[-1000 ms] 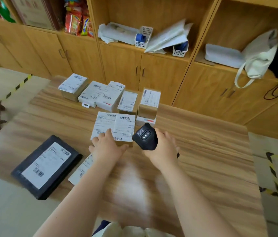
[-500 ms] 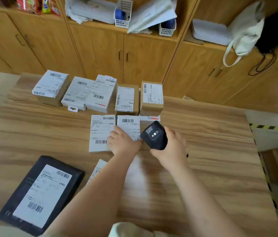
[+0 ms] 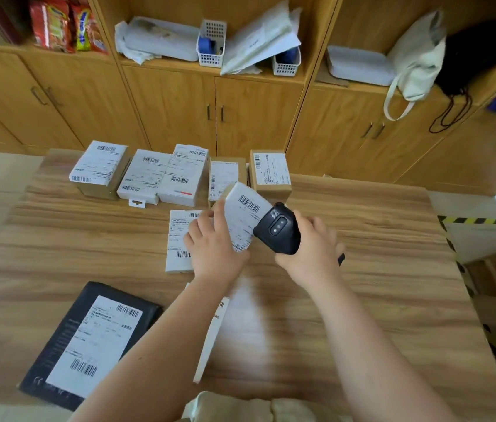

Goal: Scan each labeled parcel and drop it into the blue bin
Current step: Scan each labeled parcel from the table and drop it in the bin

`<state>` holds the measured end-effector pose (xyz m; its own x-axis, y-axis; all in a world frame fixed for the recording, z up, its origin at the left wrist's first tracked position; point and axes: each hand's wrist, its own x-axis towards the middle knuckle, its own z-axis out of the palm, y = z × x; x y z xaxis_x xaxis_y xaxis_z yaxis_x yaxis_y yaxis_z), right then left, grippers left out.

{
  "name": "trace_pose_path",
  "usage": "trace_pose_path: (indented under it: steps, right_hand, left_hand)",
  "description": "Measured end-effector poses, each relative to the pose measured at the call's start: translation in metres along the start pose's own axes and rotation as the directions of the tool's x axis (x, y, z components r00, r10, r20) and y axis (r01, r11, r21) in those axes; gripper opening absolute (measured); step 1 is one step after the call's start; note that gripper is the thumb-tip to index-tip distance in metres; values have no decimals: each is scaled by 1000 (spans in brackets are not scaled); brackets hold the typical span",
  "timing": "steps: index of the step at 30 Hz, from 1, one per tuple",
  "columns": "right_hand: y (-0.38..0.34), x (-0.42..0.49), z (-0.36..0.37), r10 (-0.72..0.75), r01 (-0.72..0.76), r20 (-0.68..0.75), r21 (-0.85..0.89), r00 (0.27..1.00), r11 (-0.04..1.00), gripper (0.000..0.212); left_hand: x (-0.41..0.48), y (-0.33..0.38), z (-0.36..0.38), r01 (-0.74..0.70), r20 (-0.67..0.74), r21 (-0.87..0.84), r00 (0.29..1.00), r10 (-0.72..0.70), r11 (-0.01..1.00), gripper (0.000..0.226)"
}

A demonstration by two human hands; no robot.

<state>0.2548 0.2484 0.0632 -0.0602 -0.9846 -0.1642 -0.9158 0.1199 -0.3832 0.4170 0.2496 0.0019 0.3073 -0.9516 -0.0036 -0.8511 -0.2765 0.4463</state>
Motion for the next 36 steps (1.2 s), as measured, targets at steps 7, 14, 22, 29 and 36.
trace_pose_path:
  steps: [7, 14, 22, 29, 36]
  right_hand:
    - [-3, -16, 3, -39, 31, -42, -168, 998, 985, 86]
    - [15, -31, -5, 81, -86, -39, -180, 996, 980, 89]
    - [61, -65, -29, 211, -225, -113, -139, 971, 964, 84]
    - [114, -122, -52, 345, -373, -183, -146, 920, 916, 71]
    - [187, -234, -75, 588, -598, -247, 38, 770, 800, 62]
  left_hand:
    - [-10, -9, -3, -59, -53, 92, 997, 64, 994, 105]
    - [-14, 3, 1, -91, -11, 91, 996, 92, 992, 109]
    - [-23, 38, 13, -196, 9, 78, 981, 196, 978, 110]
    - [-67, 82, 25, -377, 116, 101, 924, 365, 921, 105]
    - [-167, 150, 38, -518, 215, 2, 836, 506, 855, 100]
